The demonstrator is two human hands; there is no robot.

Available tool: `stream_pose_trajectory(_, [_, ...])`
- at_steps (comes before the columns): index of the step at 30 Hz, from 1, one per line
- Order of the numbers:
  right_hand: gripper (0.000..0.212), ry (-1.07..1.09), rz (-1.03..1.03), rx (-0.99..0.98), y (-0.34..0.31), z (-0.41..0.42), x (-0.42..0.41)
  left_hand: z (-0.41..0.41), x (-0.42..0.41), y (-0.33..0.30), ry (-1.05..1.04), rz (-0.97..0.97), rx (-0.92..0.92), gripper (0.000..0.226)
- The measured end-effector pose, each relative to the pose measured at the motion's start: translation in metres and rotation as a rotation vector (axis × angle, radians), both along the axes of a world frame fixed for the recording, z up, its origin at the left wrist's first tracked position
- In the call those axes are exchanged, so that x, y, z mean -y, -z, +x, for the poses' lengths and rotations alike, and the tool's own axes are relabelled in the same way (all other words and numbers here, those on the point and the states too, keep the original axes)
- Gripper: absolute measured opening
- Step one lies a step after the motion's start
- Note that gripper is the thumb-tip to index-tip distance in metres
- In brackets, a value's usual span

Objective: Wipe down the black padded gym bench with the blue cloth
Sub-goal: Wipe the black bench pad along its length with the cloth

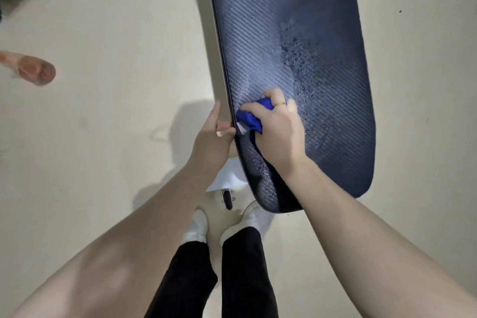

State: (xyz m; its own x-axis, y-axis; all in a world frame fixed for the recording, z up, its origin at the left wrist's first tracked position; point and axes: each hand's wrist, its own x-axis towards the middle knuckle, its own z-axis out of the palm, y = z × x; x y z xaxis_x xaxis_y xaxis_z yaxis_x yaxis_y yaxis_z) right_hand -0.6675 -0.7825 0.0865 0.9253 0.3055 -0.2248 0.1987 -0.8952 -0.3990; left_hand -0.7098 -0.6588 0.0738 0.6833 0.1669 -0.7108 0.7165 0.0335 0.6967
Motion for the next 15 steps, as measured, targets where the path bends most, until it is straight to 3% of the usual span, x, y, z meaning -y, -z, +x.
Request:
stream_pose_trajectory(6, [0.05, -0.139, 0.03, -0.075, -0.004, -0.092, 0.038, -0.015, 0.008, -0.014, 0.02, -0.121, 0.019, 0.072])
stream_pose_trajectory(10, [0.034, -0.152, 0.014, -0.068, -0.011, -0.068, 0.028, -0.018, 0.012, -0.016, -0.013, -0.171, 0.053, 0.073])
stream_pose_trajectory(15, [0.041, 0.061, 0.105, 0.03, 0.003, -0.03, 0.003, -0.021, 0.006, -0.005, -0.014, -0.201, 0.083, 0.067])
